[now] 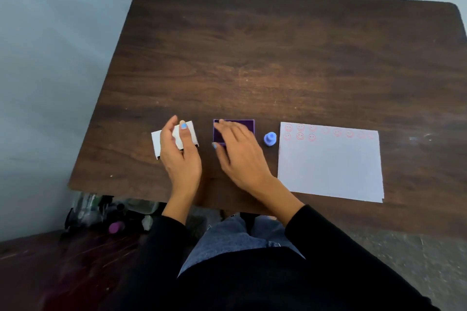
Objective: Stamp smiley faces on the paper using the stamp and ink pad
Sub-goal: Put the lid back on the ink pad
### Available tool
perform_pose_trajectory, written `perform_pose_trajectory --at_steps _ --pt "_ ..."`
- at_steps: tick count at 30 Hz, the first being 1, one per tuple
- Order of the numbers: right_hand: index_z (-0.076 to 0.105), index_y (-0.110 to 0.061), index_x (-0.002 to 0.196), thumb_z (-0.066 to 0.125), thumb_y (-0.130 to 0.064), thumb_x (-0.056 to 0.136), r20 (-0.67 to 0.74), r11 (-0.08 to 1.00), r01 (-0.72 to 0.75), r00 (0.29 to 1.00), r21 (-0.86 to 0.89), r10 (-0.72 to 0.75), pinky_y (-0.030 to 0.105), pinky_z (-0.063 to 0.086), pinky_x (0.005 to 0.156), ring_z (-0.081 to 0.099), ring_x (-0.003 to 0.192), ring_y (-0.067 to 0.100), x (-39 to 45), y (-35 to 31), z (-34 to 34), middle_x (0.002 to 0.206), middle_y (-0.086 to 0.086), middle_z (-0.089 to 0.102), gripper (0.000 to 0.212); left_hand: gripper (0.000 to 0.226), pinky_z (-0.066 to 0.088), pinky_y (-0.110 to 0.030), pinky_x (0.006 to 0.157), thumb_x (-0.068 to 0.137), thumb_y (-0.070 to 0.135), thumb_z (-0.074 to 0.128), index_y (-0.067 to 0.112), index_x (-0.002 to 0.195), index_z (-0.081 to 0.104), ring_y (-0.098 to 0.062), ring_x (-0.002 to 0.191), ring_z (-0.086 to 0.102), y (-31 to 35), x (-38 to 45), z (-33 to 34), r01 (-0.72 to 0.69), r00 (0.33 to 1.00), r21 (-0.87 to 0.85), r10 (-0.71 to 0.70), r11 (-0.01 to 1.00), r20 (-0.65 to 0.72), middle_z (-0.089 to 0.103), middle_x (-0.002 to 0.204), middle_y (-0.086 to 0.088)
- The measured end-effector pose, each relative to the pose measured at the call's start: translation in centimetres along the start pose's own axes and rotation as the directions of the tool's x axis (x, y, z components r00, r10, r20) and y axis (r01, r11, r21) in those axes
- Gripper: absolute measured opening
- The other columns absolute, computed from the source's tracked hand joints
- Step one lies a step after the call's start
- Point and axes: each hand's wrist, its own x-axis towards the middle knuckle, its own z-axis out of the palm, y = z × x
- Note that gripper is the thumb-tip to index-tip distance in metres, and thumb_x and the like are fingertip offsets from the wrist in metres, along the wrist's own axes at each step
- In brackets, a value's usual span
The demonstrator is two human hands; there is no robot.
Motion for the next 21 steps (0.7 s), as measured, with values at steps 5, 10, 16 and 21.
perform_pose_trajectory --at_steps 5,10,16,21 --pt "0.038 -0.008 0.137 0.044 -0.028 0.097 0.172 0.974 0.133 0.98 -0.181 -0.102 0.04 0.02 0.114 0.028 0.138 0.029 0.6 -1.4 2.7 0.144 0.015 0.043 0.045 0.051 0.031 -0.05 0.111 0.1 0.041 0.032 0.008 0.14 0.035 -0.029 0.137 0.035 -1.6 0.6 -1.9 0.146 0.989 0.161 -0.139 0.976 -0.057 0.043 0.144 -0.014" --pt "0.034 -0.006 0.139 0.04 -0.033 0.097 0.233 0.952 0.162 0.967 -0.26 -0.101 0.04 0.006 0.117 0.017 0.143 0.03 0.9 -1.8 4.0 0.145 0.017 0.04 0.05 0.058 0.02 -0.052 0.116 0.1 0.046 0.025 0.006 0.142 0.03 -0.032 0.141 0.026 -2.5 0.5 -2.8 0.233 0.973 0.248 -0.226 0.94 -0.057 0.039 0.147 -0.017" --pt "0.035 -0.005 0.138 0.043 -0.031 0.096 0.214 0.967 0.142 0.972 -0.21 -0.096 0.04 -0.001 0.118 0.013 0.144 0.03 0.6 -2.4 4.3 0.144 0.019 0.041 0.05 0.055 0.018 -0.051 0.117 0.101 0.042 0.023 0.008 0.143 0.03 -0.028 0.137 0.031 -1.7 -0.1 -2.6 0.249 0.968 0.201 -0.241 0.947 -0.066 0.044 0.144 -0.013" --pt "0.041 -0.005 0.134 0.049 -0.02 0.093 0.0 0.998 -0.027 1.0 -0.063 0.027 0.04 0.009 0.117 0.024 0.14 0.03 -0.2 -2.0 2.4 0.141 0.017 0.045 0.044 0.049 0.026 -0.052 0.115 0.101 0.04 0.028 0.012 0.141 0.033 -0.018 0.129 0.042 -0.7 -0.9 -1.0 0.145 0.989 0.099 -0.146 0.984 0.001 0.048 0.137 -0.002"
